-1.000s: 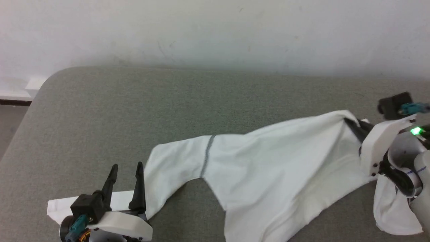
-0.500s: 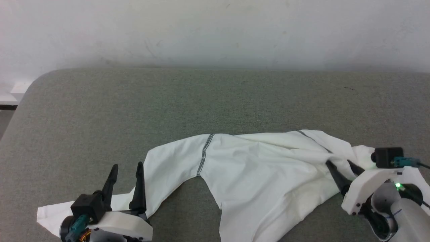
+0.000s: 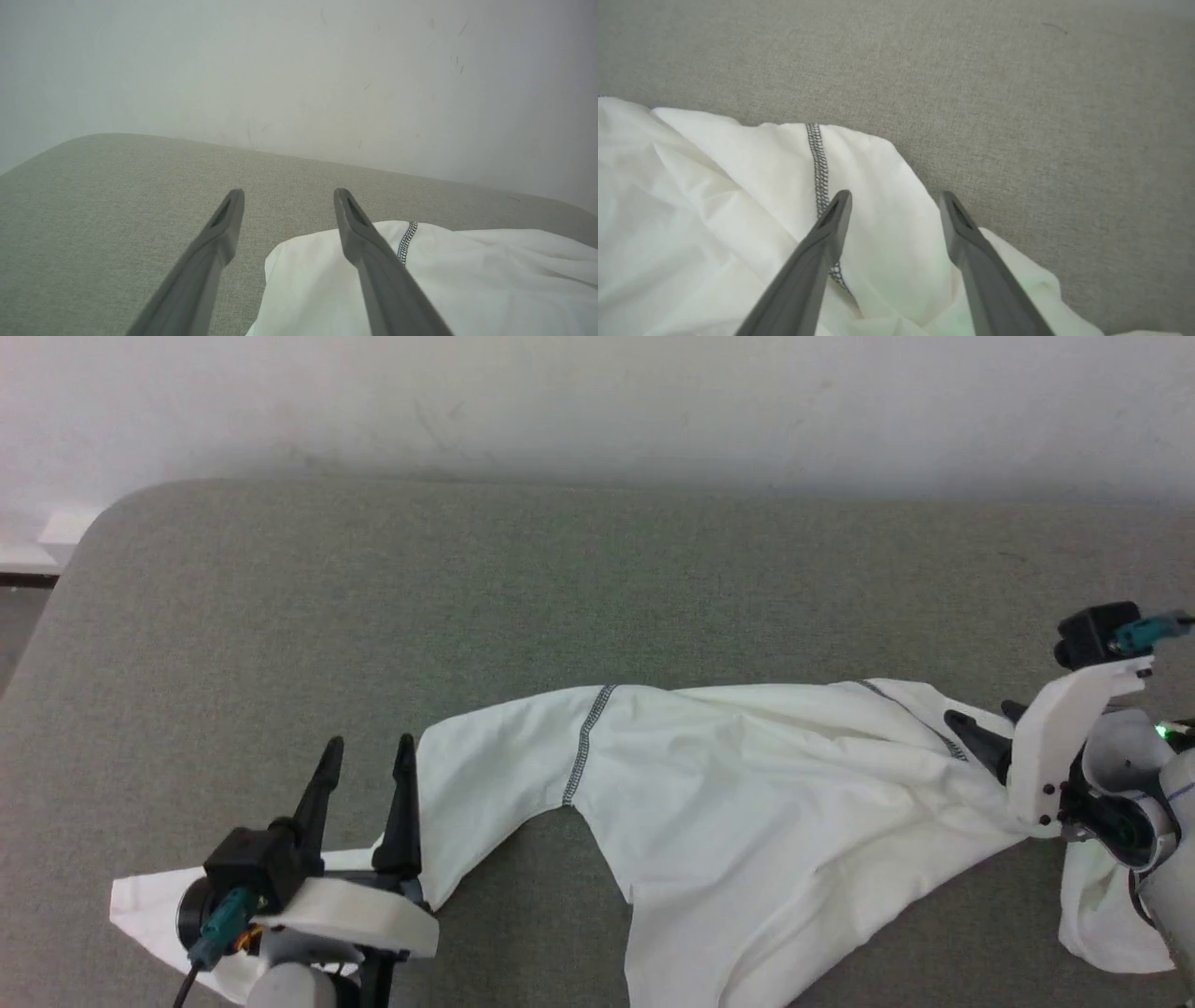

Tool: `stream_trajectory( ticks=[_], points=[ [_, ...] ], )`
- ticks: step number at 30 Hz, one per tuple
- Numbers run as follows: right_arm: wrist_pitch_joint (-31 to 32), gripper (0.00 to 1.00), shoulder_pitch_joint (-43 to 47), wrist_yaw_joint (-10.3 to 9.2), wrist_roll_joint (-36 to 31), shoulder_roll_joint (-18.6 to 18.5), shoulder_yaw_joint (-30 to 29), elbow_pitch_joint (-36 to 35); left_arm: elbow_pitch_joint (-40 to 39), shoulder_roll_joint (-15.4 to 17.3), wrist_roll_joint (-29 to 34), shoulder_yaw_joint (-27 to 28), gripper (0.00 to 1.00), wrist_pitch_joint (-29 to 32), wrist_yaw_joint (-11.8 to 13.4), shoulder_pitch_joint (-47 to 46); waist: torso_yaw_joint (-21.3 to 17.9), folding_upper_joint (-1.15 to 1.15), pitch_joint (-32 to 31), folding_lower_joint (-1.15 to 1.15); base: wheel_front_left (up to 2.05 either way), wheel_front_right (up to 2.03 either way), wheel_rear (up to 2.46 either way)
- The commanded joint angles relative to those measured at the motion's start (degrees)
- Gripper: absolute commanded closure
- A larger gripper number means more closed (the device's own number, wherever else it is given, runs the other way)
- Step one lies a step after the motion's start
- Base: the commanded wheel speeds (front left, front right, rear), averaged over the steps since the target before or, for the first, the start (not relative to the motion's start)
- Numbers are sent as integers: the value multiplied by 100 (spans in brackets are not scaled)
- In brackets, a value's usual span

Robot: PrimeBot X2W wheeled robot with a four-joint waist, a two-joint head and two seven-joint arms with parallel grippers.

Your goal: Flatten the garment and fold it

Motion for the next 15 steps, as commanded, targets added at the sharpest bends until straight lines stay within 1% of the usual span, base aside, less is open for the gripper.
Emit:
stream_trajectory(
  ticks=[1, 3, 8, 9, 10, 11, 12, 15],
  points=[
    [223, 0, -191, -5, 51, -33, 121, 145, -52, -17, 61, -38, 0, -26, -42, -169, 257, -1, 330, 0, 0, 0, 0],
    [572, 0, -420, -5, 80, -67, 312, 373, -84, -21, 59, -81, 0, -26, -50, -292, 347, -1, 479, 0, 0, 0, 0],
    [1037, 0, -800, -5, 110, -109, 728, 898, -128, -28, 12, -144, 0, -26, -38, -447, 453, -1, 708, 0, 0, 0, 0],
    [1220, 53, -828, -5, 173, -99, 829, 987, -127, -29, 1, -151, 0, -26, -32, -454, 458, -1, 724, 0, 0, 0, 0],
    [1363, 96, -867, -5, 238, -107, 904, 1046, -125, -30, -9, -157, 0, -26, -28, -460, 462, -1, 738, 0, 0, 0, 0],
    [1464, 100, -916, -5, 286, -127, 976, 1066, -121, -30, -19, -163, 0, -26, -25, -466, 466, -1, 751, 0, 0, 0, 0],
    [1447, 100, -1002, -5, 305, -174, 1028, 1027, -119, -31, -32, -171, 0, -26, -21, -473, 468, -1, 769, 0, 0, 0, 0],
    [727, 100, -1401, -5, 58, -405, 1024, 880, -128, -32, -85, -210, 0, -26, 3, -519, 468, -1, 839, 0, 0, 0, 0]
  ],
)
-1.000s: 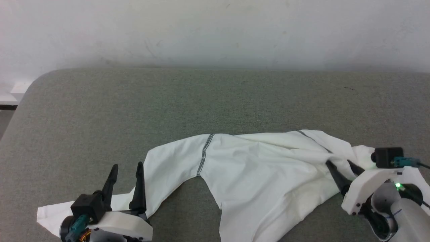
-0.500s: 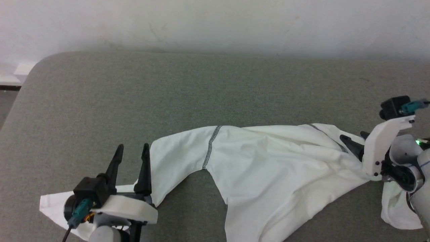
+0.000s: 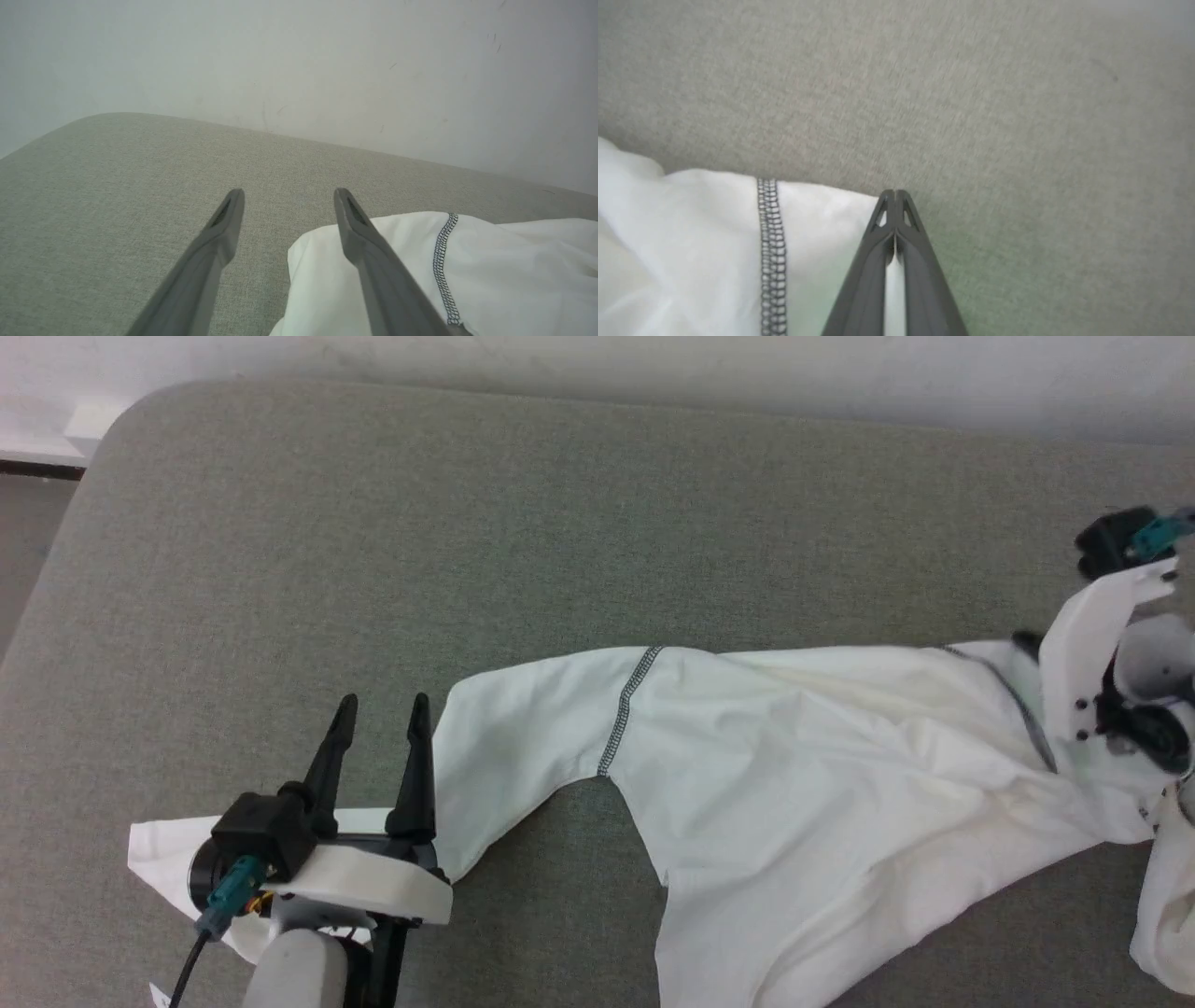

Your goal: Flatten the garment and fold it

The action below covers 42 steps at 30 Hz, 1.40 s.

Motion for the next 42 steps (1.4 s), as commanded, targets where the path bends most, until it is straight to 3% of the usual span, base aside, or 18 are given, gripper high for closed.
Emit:
stream_trajectory(
  ticks=[1, 7, 12, 13, 14, 15, 21, 24, 31, 42],
  points=[
    [-410, 100, -211, -6, -166, -104, -53, 22, -25, -25, -29, -38, 0, -27, 27, -131, 35, -1, 93, -1, 0, 0, 0],
    [-2116, 100, -936, -6, -773, -176, -651, 557, -63, -26, -70, -179, 0, -27, 31, -318, 103, -1, 364, -1, 0, 0, 0],
    [-3060, 100, -1040, -6, -1006, 108, -1003, 1395, -54, -26, -82, -250, 0, -27, 44, -431, 152, -1, 517, -1, 0, 0, 0],
    [-3159, 64, -1005, -6, -1015, 188, -1006, 1541, -48, -26, -83, -252, 0, -27, 51, -437, 149, -1, 523, -1, 0, 0, 0],
    [-3274, 8, -966, -6, -1027, 258, -985, 1650, -41, -26, -87, -248, 0, -27, 60, -440, 139, -1, 519, -1, 0, 0, 0],
    [-3385, 0, -922, -6, -1010, 324, -986, 1754, -30, -26, -89, -241, 0, -27, 69, -435, 126, -1, 497, -1, 0, 0, 0],
    [-4492, 0, -625, -6, -950, 532, -995, 1819, 90, -27, -21, -120, 0, -27, 96, -273, -50, -1, 120, -1, 0, 0, 0],
    [-4684, 0, -299, -6, -972, 617, -1022, 1491, 145, -26, 35, -12, 0, -27, 91, -124, -190, -1, -185, -1, 0, 0, 0],
    [-4718, 0, 1239, -6, -1261, 881, -1557, -194, 227, -17, 103, 148, 0, -27, 83, 339, -521, -1, -853, -1, 0, 0, 0],
    [-4261, 0, 3756, -6, -1880, 1747, -2490, -2559, 310, 37, 77, 247, 0, -27, 92, 704, -780, -1, -1299, -1, 0, 0, 0]
  ],
)
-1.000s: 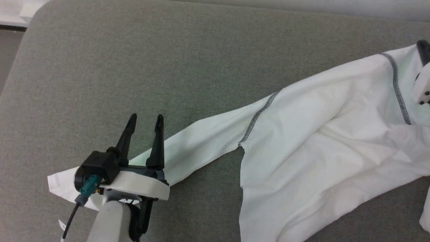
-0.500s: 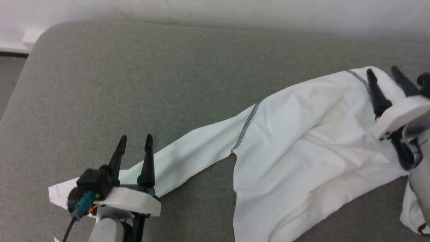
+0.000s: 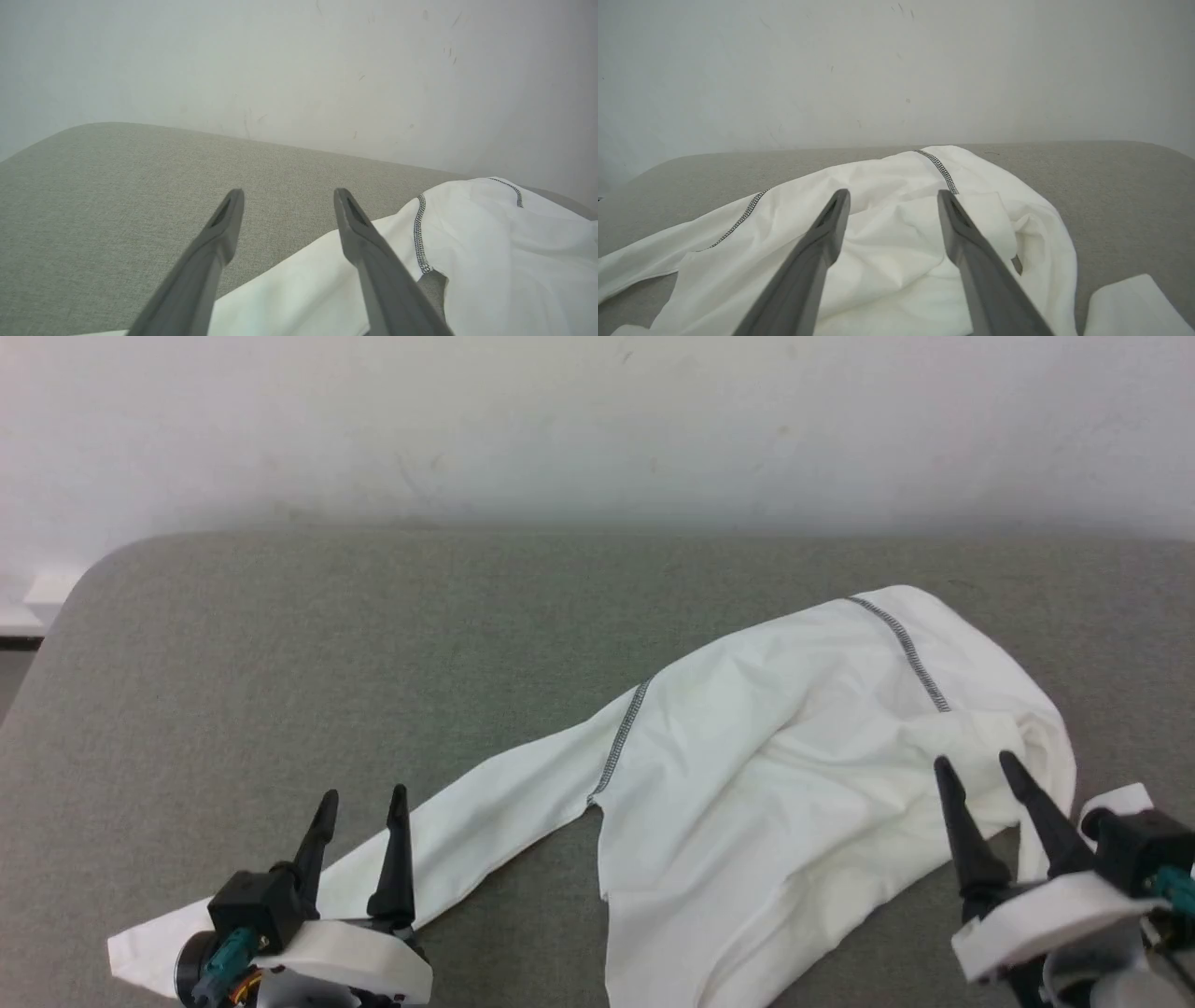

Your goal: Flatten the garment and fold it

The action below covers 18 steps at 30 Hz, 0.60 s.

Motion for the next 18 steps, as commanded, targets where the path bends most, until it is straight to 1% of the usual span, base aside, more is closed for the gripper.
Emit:
stream_trajectory(
  ticks=[1, 4, 9, 14, 18],
  points=[
    [67, 0, 170, -5, -85, 113, -67, -208, 21, 29, 12, 13, 0, -27, 30, 76, -182, -1, -186, 1, 0, 0, 0],
    [382, 0, 685, -5, -325, 443, -255, -912, 46, 48, 3, 0, 0, -5, 40, 82, -213, -1, -200, 1, 0, 0, 0],
    [783, 0, 1189, -5, -562, 742, -303, -1769, 46, 117, 14, -51, 0, 83, 35, -21, -289, -1, -184, 1, 0, 0, 0],
    [984, 0, 1329, -5, -621, 862, -300, -2196, 65, 219, 53, -276, 0, 316, -57, -512, -342, -1, -76, 1, 0, 0, 0],
    [1054, 0, 1251, -5, -637, 893, -261, -2349, 335, 320, 11, -641, 0, 798, -178, -1224, -405, -1, 103, 1, 0, 0, 0]
  ],
)
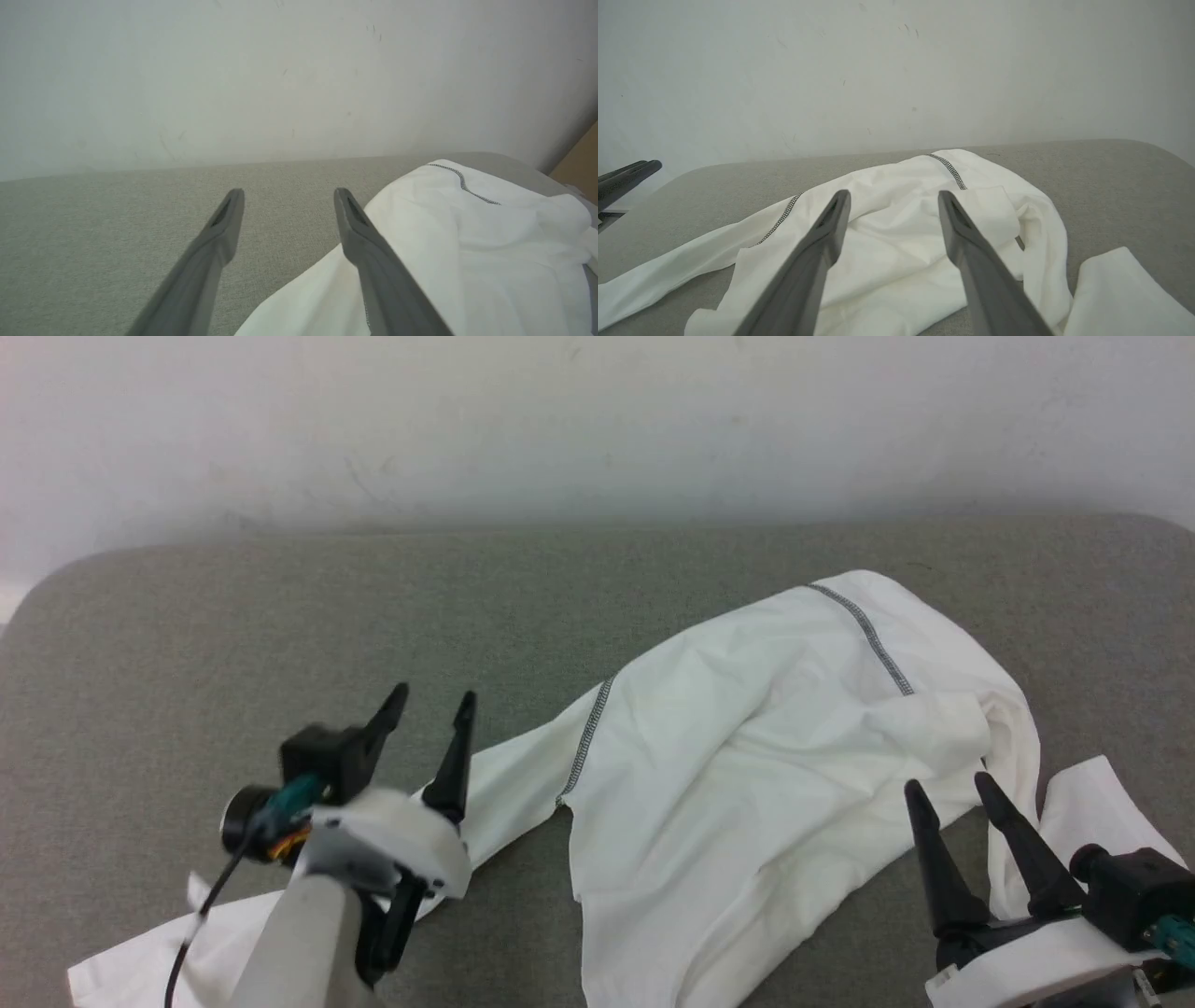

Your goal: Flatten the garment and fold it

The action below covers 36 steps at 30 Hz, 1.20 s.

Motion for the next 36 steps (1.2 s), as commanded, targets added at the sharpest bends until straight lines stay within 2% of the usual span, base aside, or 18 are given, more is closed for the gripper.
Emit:
stream_trajectory(
  ticks=[1, 10, 18, 20, 21, 24, 29, 33, 36],
  points=[
    [5, 0, -70, -5, -27, 19, 31, -55, 152, 69, -25, -105, 0, 188, -43, -217, -83, -1, 131, 0, 0, 0, 0],
    [34, 0, -308, -5, 63, 41, 195, 17, 1652, 499, -616, -1351, 0, 1955, -105, -1567, -410, -1, 605, 0, 0, 0, 0],
    [-43, 0, -449, -5, 168, 53, 252, 206, 2965, 618, -542, -1784, 0, 2936, -88, -2210, -594, -1, 837, 0, 0, 0, 0],
    [-63, 0, -469, -5, 190, 55, 259, 247, 3262, 556, -625, -1895, 59, 3320, -95, -2225, -613, -1, 827, 0, 0, 0, 0],
    [-70, 0, -475, -5, 197, 56, 261, 267, 3368, 497, -743, -1944, 100, 3520, -100, -2197, -621, -1, 810, 0, 0, 0, 0],
    [-98, 0, -469, -5, 218, 59, 223, 314, 3315, 464, -1126, -2183, 100, 3762, -104, -2103, -618, -1, 737, 0, 0, 0, 0],
    [-100, 0, -387, -5, 253, 65, 138, 360, 2931, 972, -1353, -2017, 100, 3183, -68, -2088, -531, -1, 572, 0, 0, 0, 0],
    [-75, 0, -319, -5, 258, 69, 86, 343, 2590, 1433, -1457, -1577, 100, 2717, 286, -1992, -451, -1, 459, 0, 0, 0, 0],
    [-49, 0, -271, -5, 272, 72, 69, 331, 2400, 1714, -1580, -1282, 100, 2651, 565, -1784, -404, -1, 401, 0, 0, 0, 0]
  ],
)
